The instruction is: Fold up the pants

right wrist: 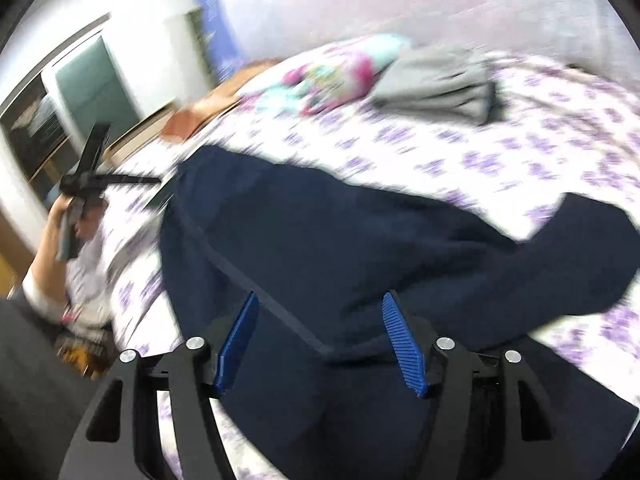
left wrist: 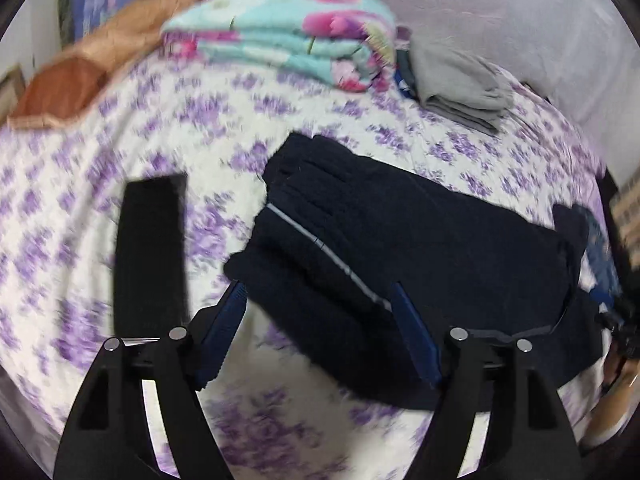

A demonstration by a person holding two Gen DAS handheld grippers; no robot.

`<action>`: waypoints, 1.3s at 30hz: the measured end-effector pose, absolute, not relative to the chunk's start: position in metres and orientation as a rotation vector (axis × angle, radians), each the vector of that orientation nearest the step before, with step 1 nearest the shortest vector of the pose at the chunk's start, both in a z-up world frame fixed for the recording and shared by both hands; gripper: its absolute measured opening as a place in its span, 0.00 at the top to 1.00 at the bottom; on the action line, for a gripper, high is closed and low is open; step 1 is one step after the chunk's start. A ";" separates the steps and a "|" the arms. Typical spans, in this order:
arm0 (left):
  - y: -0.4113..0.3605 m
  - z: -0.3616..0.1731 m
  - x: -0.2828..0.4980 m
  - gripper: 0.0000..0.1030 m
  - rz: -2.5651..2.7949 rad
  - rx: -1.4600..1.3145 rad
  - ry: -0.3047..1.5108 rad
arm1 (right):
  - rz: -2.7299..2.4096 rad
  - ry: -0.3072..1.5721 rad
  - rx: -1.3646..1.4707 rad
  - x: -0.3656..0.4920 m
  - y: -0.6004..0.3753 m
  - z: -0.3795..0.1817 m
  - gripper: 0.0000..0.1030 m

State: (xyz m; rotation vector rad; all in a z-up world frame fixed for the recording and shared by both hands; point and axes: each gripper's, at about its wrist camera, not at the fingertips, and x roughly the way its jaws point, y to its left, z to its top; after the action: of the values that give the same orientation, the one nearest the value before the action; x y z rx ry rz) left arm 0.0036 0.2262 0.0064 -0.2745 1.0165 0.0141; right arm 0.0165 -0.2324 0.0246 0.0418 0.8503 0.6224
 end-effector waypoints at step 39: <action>0.156 0.030 0.002 0.14 0.195 -0.240 0.897 | -0.268 1.062 0.005 0.212 -0.320 -0.056 0.69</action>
State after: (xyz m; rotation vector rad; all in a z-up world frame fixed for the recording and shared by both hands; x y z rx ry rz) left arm 0.0022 0.1562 0.0297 -0.2400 0.8971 0.1950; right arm 0.2120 -0.3204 -0.0562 0.0045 1.0617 -0.2676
